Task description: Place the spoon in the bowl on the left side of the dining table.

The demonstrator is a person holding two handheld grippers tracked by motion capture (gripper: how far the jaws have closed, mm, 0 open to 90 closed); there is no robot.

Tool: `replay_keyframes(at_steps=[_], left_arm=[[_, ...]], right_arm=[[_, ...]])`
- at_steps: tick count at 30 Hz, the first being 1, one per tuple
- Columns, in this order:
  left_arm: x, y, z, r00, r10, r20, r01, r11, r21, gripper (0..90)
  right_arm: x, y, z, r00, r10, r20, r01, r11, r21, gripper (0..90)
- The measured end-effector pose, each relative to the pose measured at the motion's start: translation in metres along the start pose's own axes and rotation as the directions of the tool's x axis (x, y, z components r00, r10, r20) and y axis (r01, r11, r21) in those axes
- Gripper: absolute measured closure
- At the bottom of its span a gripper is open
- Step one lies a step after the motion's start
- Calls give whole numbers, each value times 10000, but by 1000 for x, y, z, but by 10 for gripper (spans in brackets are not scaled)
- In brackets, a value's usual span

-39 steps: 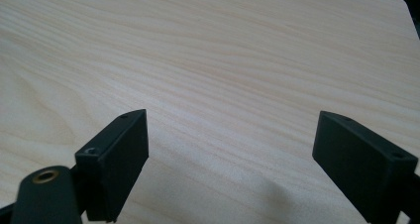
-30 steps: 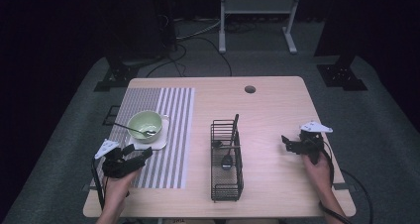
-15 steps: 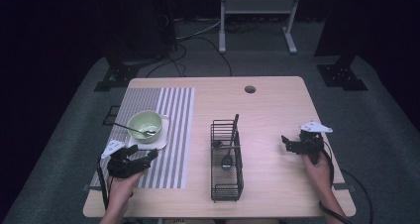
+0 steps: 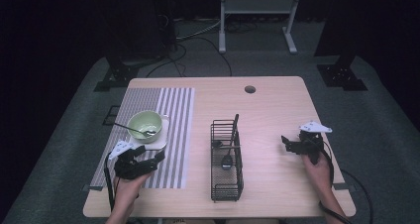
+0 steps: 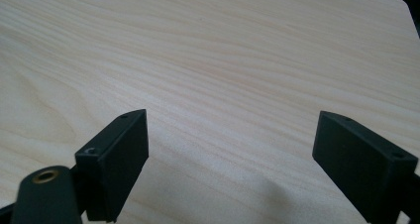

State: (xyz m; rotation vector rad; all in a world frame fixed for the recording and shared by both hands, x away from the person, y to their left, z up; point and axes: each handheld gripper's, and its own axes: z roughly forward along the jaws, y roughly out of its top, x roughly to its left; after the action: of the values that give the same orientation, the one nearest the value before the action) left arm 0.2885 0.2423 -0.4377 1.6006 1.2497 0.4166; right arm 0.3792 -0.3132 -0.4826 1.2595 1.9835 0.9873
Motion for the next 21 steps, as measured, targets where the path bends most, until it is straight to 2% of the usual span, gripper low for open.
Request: replay_keyframes(at_steps=[11,21], left_arm=[[-13,-9,9,9996,163,249,-172,9992,357,101],[-25,-13,12,9978,366,553,-390,9983,429,102]], right_arm=[[0,0,0,10000,-27,-5,27,10000,3,131],[0,0,0,10000,4,7,-4,10000,-11,132]])
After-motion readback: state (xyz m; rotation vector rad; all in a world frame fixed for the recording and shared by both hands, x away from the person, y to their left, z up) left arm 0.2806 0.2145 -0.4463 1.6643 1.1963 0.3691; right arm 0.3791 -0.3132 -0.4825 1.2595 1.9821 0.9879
